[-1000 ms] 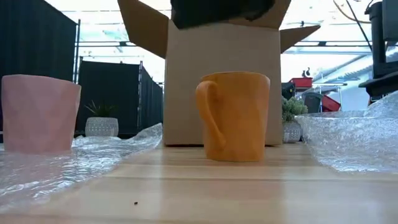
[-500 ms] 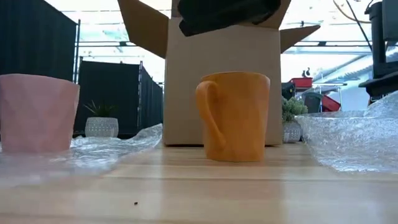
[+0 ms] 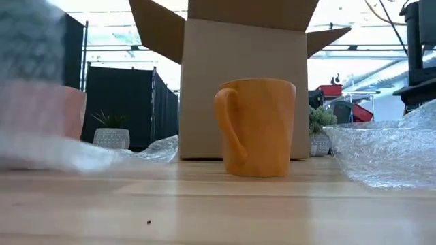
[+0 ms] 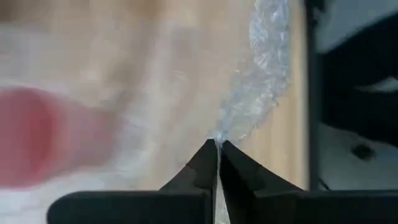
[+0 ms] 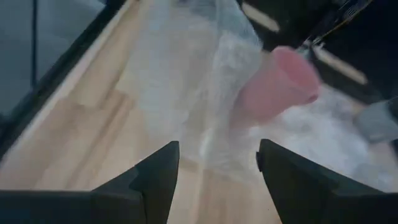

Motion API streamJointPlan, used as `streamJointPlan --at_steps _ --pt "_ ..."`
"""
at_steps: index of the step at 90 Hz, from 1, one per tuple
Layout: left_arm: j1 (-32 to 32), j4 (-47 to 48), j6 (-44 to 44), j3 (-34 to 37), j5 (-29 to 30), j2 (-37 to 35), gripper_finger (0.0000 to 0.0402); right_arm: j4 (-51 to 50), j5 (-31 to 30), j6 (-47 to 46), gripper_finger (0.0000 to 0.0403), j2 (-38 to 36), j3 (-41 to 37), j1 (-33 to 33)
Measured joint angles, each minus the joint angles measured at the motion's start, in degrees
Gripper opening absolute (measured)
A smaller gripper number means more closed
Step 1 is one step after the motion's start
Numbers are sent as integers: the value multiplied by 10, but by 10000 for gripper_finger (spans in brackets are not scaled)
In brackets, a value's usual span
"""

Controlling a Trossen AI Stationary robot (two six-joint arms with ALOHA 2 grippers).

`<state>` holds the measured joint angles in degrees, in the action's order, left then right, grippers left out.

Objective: Wrap mug
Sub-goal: Wrap the pink mug with transparent bubble wrap

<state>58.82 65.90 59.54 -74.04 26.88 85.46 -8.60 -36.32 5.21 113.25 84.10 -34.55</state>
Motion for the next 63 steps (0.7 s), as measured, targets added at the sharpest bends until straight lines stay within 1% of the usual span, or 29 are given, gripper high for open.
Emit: streamJointPlan --at_steps 15,24,41,49,63 --pt "-38 134 -3 0 74 -55 1 14 1 15 205 0 0 24" --pt "-72 178 -6 11 111 -70 1 15 0 12 205 0 0 44" --pt "-153 173 -59 71 131 -79 1 15 1 15 205 0 0 79" --pt "-187 172 -60 103 140 -79 1 15 5 15 205 0 0 95" --pt "-226 128 -61 161 151 -78 1 15 5 15 205 0 0 119"
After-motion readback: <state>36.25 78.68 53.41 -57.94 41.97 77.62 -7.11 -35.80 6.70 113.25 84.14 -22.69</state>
